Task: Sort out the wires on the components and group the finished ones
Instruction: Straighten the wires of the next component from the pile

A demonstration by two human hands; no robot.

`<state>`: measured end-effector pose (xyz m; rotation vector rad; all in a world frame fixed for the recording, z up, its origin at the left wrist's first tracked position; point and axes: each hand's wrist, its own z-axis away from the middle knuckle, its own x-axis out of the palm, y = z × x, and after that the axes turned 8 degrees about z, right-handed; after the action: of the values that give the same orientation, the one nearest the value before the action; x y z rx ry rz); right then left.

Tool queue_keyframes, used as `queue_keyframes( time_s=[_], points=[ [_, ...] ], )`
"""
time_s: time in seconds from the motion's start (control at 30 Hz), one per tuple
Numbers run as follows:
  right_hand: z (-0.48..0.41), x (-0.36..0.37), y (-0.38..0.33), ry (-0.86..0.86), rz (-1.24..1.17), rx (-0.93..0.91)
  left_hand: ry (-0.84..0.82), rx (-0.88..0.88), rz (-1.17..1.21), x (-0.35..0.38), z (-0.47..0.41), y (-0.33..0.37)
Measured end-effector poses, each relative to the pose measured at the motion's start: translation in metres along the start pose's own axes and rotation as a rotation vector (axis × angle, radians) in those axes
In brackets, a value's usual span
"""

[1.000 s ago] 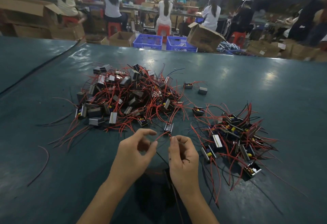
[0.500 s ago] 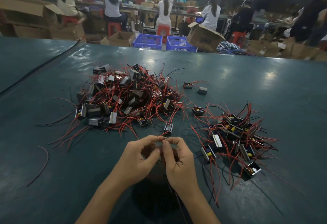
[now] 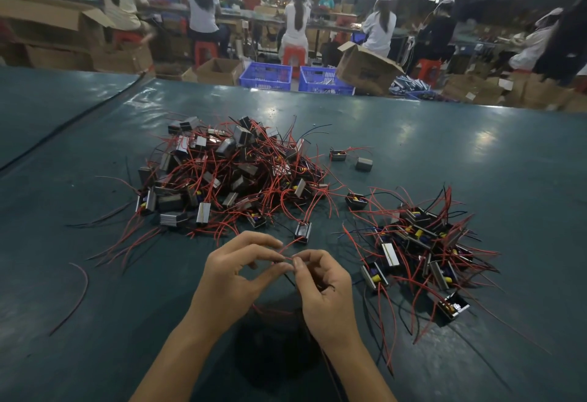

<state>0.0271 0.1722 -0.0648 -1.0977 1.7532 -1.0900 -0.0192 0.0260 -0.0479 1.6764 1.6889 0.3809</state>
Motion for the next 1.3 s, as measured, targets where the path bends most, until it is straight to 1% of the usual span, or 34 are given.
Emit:
queue_keyframes(
  time_s=[0.1, 0.23, 0.47, 0.6, 0.77, 0.87, 0.93, 1.0, 1.13, 1.23, 1.3],
  points=[
    [0.0007, -0.0016, -0.0008, -0.034, -0.011, -0.013, 0.022, 0.014, 0.004, 0.0013, 0.0013, 0.0017],
    [0.0017, -0.0014, -0.0011, -0.056, -0.023, -0.02, 0.017, -0.039, -0.027, 0.0007, -0.0006, 0.0029],
    [0.0033, 0.0002, 0.0008, -0.077, -0.039, -0.015, 0.014, -0.333, 0.108, -0.0022, -0.0016, 0.0048],
    [0.0034, 0.0009, 0.0021, -0.078, 0.0, -0.009, -0.04, -0.424, 0.118, -0.0026, -0.0019, 0.0015],
    [0.0041, 0.0026, 0.0015, -0.079, 0.067, -0.053, -0.051, -0.425, 0.053, -0.0015, -0.0014, 0.002],
    [0.0029, 0.0034, 0.0045, -0.088, 0.185, -0.12, -0.036, -0.468, 0.053, -0.0015, -0.0013, 0.0008],
    [0.0022, 0.0033, 0.0055, -0.076, 0.215, -0.135, -0.047, -0.491, 0.06, -0.002, -0.0009, -0.0001],
    [0.0022, 0.0025, 0.0051, -0.059, 0.199, -0.144, -0.06, -0.526, 0.107, -0.0028, -0.0016, 0.0013],
    [0.0028, 0.0022, 0.0048, -0.051, 0.191, -0.152, -0.067, -0.661, 0.255, -0.0039, -0.0048, 0.0028],
    [0.0043, 0.004, 0.0075, -0.03, 0.26, -0.167, -0.061, -0.728, 0.282, -0.0024, -0.0048, 0.0007],
    [0.005, 0.005, 0.0085, -0.02, 0.301, -0.174, -0.014, -0.742, 0.275, -0.0011, -0.0039, 0.0003]
  ],
)
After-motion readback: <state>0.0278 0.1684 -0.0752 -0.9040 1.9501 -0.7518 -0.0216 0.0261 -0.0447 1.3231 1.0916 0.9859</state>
